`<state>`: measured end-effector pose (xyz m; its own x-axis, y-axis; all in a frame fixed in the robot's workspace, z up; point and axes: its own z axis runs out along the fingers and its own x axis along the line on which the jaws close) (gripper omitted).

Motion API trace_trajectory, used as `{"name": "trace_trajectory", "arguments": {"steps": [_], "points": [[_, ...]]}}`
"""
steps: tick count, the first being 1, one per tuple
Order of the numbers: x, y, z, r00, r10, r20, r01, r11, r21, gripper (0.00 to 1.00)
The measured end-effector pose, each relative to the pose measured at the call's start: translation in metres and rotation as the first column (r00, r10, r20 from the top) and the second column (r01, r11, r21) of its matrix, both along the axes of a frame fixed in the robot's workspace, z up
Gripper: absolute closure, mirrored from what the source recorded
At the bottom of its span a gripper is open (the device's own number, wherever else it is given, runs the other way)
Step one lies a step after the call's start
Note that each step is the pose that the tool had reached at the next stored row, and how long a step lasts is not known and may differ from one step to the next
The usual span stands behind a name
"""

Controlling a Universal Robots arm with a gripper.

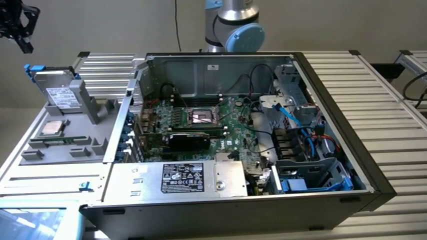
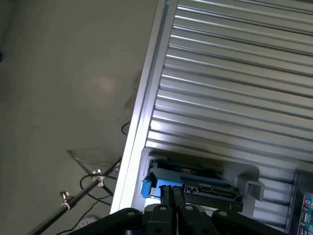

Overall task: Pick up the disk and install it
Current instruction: 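Pick up the disk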

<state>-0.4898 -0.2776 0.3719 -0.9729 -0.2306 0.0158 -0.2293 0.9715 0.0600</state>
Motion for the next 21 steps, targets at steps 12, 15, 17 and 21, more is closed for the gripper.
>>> {"name": "trace_trajectory", "arguments": {"steps": [12,15,17,21], "points": [[0.0,0.0,-0.0002,0.9761,0.217,0.0,-0.217,0.9761,0.0,0.88],[0.0,0.0,-0.0004,0.9628,0.27,0.0,-0.27,0.9628,0.0,0.88],[0.0,0.0,-0.0005,0.9525,0.305,-0.0001,-0.305,0.9525,0.0,0.88],[0.0,0.0,-0.0006,0.9275,0.374,0.0001,-0.374,0.9275,0.0,0.88]]}}
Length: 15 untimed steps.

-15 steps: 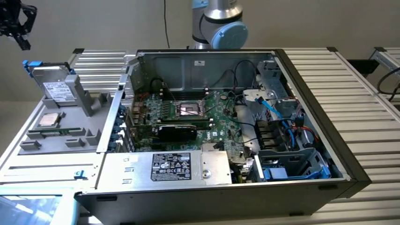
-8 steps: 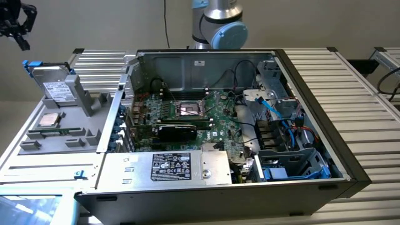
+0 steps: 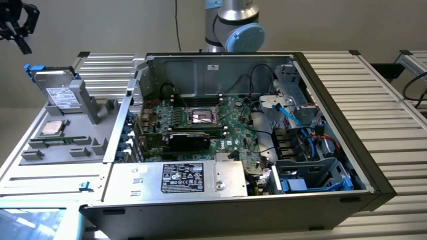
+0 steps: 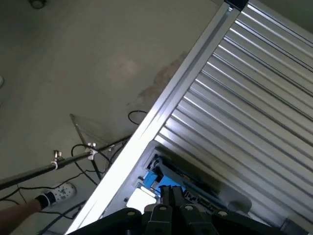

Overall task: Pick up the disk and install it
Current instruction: 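Pick up the disk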

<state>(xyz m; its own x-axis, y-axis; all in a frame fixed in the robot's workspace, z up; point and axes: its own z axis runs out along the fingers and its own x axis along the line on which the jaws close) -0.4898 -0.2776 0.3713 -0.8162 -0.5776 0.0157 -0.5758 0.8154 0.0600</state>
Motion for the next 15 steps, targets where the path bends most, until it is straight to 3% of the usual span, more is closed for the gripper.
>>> {"name": "trace_trajectory", "arguments": {"steps": [4,7,11,15], "points": [[0.0,0.0,0.0,0.9974,0.072,0.0,-0.072,0.9974,0.0,0.88],[0.0,0.0,-0.0001,0.992,0.126,-0.0001,-0.126,0.992,0.0,0.88],[0.0,0.0,-0.0002,0.9802,0.198,-0.0001,-0.198,0.9802,0.0,0.88],[0.0,0.0,-0.0003,0.9629,0.27,0.0,-0.27,0.9629,0.0,0.88]]}}
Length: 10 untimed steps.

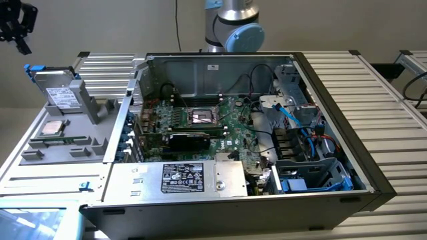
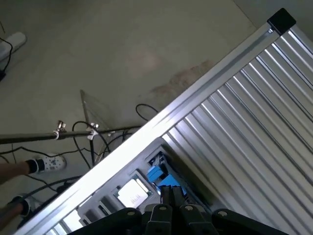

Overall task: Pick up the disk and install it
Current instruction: 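Pick up the disk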

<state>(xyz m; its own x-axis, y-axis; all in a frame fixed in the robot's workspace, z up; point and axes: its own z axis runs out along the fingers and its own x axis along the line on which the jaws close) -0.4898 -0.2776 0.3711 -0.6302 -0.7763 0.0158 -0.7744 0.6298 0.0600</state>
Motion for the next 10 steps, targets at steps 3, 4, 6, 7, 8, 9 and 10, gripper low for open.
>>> {"name": "trace_trajectory", "arguments": {"steps": [3,4,6,7,8,9,10], "points": [[0.0,0.0,-0.0001,0.9985,0.054,0.0,-0.054,0.9985,0.0,0.88],[0.0,0.0,0.0,0.9974,0.072,-0.0001,-0.072,0.9974,0.0,0.88],[0.0,0.0,-0.0001,0.9941,0.108,0.0,-0.108,0.9941,0.0,0.88],[0.0,0.0,-0.0001,0.992,0.126,-0.0001,-0.126,0.992,0.0,0.88],[0.0,0.0,-0.0001,0.9895,0.145,0.0,-0.145,0.9895,0.0,0.88],[0.0,0.0,-0.0002,0.9867,0.162,0.0,-0.162,0.9867,0.0,0.88],[0.0,0.0,-0.0002,0.9837,0.18,0.0,-0.18,0.9837,0.0,0.88]]}}
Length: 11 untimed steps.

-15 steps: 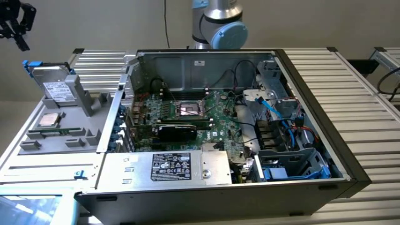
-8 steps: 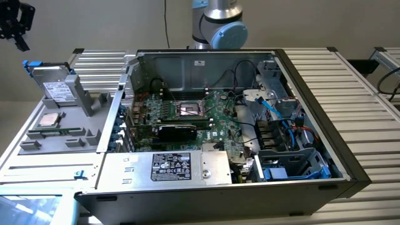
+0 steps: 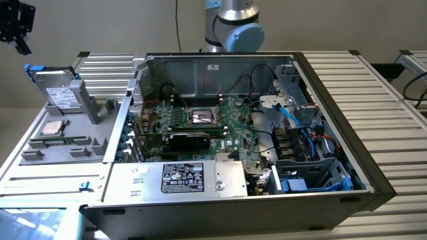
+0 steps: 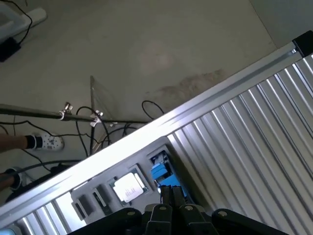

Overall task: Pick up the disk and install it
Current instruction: 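Pick up the disk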

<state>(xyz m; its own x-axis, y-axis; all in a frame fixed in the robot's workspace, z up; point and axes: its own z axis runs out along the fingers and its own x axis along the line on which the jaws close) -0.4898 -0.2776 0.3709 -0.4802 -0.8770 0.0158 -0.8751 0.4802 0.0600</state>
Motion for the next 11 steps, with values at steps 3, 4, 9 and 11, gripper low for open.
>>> {"name": "trace_trajectory", "arguments": {"steps": [3,4,9,11], "points": [[0.0,0.0,-0.0001,0.9985,0.056,0.0001,-0.056,0.9985,0.0,0.88],[0.0,0.0,-0.0001,0.9973,0.073,0.0,-0.073,0.9973,0.0,0.88],[0.0,0.0,-0.0001,0.9865,0.164,0.0001,-0.164,0.9865,0.0,0.88],[0.0,0.0,-0.0001,0.98,0.199,0.0,-0.199,0.98,0.0,0.88]]}}
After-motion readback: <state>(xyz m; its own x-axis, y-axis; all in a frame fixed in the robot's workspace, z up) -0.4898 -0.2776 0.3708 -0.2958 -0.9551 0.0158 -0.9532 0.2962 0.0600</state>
